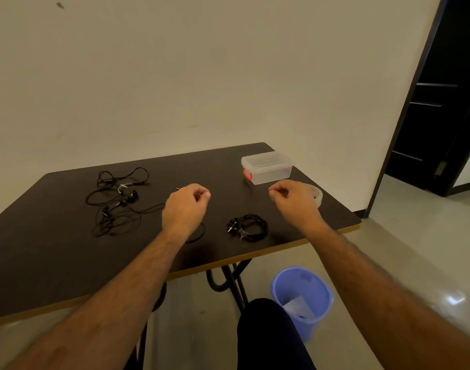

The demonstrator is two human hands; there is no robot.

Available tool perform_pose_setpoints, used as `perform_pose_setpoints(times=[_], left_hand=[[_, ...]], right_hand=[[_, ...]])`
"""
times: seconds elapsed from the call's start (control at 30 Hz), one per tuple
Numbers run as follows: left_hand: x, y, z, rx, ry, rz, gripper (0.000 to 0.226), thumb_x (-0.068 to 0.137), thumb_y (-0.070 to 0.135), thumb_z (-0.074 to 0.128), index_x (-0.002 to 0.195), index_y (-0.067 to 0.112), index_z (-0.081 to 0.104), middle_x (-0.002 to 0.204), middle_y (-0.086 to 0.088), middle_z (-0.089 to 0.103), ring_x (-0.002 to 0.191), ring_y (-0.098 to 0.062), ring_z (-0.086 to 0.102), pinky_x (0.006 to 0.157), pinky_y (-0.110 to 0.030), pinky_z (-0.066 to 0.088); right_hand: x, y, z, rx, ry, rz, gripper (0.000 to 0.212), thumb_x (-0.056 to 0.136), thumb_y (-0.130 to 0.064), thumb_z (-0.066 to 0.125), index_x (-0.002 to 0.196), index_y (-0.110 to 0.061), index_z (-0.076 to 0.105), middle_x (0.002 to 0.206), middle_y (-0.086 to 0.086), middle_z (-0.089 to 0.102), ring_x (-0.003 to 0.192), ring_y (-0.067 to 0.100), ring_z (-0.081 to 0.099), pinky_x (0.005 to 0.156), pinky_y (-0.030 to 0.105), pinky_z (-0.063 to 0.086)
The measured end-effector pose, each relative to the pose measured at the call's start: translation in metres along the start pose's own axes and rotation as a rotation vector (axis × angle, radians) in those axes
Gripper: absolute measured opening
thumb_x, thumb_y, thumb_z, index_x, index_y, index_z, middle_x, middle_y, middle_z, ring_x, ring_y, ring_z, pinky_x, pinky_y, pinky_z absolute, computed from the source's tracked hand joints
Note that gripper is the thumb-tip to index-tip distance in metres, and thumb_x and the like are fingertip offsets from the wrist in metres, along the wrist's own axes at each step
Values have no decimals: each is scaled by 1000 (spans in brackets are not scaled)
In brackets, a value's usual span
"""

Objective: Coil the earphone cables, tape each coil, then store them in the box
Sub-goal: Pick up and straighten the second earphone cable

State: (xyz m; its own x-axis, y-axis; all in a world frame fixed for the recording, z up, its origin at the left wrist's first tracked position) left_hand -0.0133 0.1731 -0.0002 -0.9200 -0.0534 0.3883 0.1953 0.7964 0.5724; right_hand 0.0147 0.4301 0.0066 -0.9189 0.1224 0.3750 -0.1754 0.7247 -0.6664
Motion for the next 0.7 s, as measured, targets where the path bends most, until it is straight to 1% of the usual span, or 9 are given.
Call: perform_pose_setpoints(times=[0.07,0.17,0.23,0.3,0.4,0.47,0.57,0.63,0.7], left_hand=[[1,-15,-16,16,28,-22,17,98,35,56,108,28,67,98,11,66,88,-6,59,73,-28,50],[1,-47,-39,33,68,-83,17,98,32,57,111,27,66,96,11,63,88,-8,59,73,-31,50],[-1,-71,-51,36,76,-136,18,97,29,58,114,25,65,97,12,63,88,-8,58,73,-30,48],[-3,-95,-62,40,76,-185,19,97,28,58,115,25,64,101,9,66,89,-10,58,76,-33,50],[-3,-123,-74,90,55,-246,23,96,27,59,119,26,63,105,8,67,95,-12,59,81,-35,52],[-2,-141,-82,145,37,-279,29,96,27,60,125,26,60,112,6,66,100,-14,60,84,-38,52],[1,-169,-93,296,-25,-312,40,95,34,61,134,26,56,127,0,63,112,-20,60,90,-40,53],[1,-187,-91,382,-121,-335,49,93,43,61,138,26,52,134,-3,58,117,-23,58,92,-39,51],[-1,-199,-84,429,-222,-358,56,93,48,60,142,25,49,139,-5,53,122,-25,54,95,-38,50]], right_hand=[[2,-10,5,29,-3,-19,16,96,-20,61,108,-15,70,97,-6,66,81,2,56,73,13,42],[4,-31,26,67,-42,-52,15,95,-22,63,108,-18,71,98,-7,67,87,2,58,85,22,48],[5,-48,47,76,-101,-77,14,95,-22,64,107,-21,71,96,-11,65,86,0,58,84,22,48],[8,-66,69,90,-163,-106,13,94,-22,65,106,-23,70,94,-13,65,87,-1,59,86,22,50],[10,-91,104,75,-273,-133,16,93,-22,66,109,-21,69,99,-8,67,91,2,60,86,22,50],[10,-104,130,30,-365,-136,22,92,-23,67,114,-20,67,108,-4,68,95,4,59,84,21,47],[12,-118,164,-74,-456,-104,32,91,-30,68,121,-20,63,116,0,66,99,10,59,86,27,49],[14,-122,184,-232,-475,-69,41,90,-40,67,126,-20,59,119,2,64,103,16,60,84,32,51],[15,-121,201,-398,-491,-14,51,89,-49,66,128,-18,54,123,5,60,106,21,60,77,33,51]])
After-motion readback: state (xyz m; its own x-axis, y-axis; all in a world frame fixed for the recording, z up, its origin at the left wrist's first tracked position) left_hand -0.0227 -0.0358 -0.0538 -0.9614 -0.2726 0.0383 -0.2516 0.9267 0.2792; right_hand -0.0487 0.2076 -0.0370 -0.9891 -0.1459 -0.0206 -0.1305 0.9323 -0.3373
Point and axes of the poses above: each hand's wrist, its own x-axis towards the middle knuckle, its own z-axis out of the palm, y = z × x, the point moved 9 cm from there along x, towards the middle knuckle
